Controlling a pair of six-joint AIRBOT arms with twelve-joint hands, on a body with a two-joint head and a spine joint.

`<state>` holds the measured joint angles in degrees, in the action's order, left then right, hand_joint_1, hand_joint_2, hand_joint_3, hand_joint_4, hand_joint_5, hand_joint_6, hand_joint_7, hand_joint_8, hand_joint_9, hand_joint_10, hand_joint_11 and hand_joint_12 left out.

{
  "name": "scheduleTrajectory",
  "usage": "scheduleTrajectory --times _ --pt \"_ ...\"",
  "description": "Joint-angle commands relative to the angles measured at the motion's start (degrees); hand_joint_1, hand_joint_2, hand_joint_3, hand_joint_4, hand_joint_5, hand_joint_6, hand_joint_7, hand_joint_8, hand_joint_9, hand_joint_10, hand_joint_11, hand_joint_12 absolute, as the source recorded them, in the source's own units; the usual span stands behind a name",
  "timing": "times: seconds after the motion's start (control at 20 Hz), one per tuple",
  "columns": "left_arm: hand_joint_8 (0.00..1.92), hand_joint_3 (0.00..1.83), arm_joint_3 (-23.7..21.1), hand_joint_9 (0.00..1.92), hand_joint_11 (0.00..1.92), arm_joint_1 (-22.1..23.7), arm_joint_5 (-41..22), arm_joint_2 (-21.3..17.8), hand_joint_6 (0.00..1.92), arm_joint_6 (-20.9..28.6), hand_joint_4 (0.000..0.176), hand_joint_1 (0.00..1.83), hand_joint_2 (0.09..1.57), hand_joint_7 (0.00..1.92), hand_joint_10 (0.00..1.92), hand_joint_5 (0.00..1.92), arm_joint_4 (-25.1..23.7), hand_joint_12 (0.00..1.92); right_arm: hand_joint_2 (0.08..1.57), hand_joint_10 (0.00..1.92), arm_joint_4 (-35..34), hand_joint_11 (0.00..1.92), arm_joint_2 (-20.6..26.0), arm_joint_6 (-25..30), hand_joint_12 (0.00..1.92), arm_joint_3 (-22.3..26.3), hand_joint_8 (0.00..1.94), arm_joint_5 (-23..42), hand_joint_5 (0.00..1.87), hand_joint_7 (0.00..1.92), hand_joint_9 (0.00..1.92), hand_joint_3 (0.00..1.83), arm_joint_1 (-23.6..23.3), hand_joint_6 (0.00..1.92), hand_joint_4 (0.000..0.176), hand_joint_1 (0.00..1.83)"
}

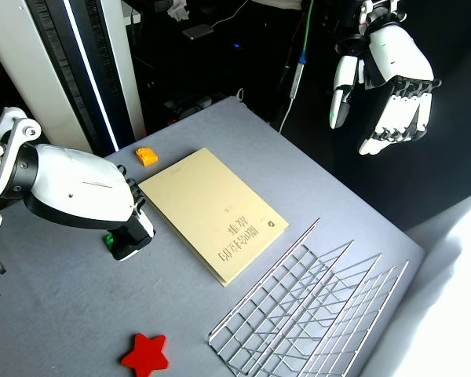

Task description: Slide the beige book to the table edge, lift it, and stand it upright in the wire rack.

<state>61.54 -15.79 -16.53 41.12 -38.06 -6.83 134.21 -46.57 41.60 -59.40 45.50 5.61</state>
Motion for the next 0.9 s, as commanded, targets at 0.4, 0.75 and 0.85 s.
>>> scheduleTrajectory --times 0.4,0.75,0.85 --pt "0.00 0.00 1.26 0.14 0.00 1.92 1.19 -2.72 0.00 -1.44 0.000 0.19 1.10 0.17 0.00 0.17 1.13 0.39 1.17 0.00 -0.07 0.00 -0.65 -0.68 0.64 -1.46 0.01 -0.23 0.22 0.22 0.21 0.00 0.82 0.00 0.000 0.08" --pt "0.00 0.00 8.37 0.10 0.00 3.47 5.44 -0.60 0.00 -1.46 0.000 0.14 1.12 0.13 0.00 0.12 3.49 0.25 1.14 0.00 1.43 0.00 -3.83 0.14 0.70 -3.41 0.00 -0.21 0.23 0.22 0.23 0.00 2.13 0.00 0.000 0.12" --pt "0.01 0.00 12.34 0.13 0.00 1.48 -2.83 0.36 0.01 -1.67 0.000 0.16 1.11 0.16 0.01 0.15 4.82 0.30 1.13 0.00 1.42 0.00 -4.67 0.73 0.73 -3.40 0.00 -1.67 0.21 0.21 0.24 0.00 3.10 0.00 0.000 0.11"
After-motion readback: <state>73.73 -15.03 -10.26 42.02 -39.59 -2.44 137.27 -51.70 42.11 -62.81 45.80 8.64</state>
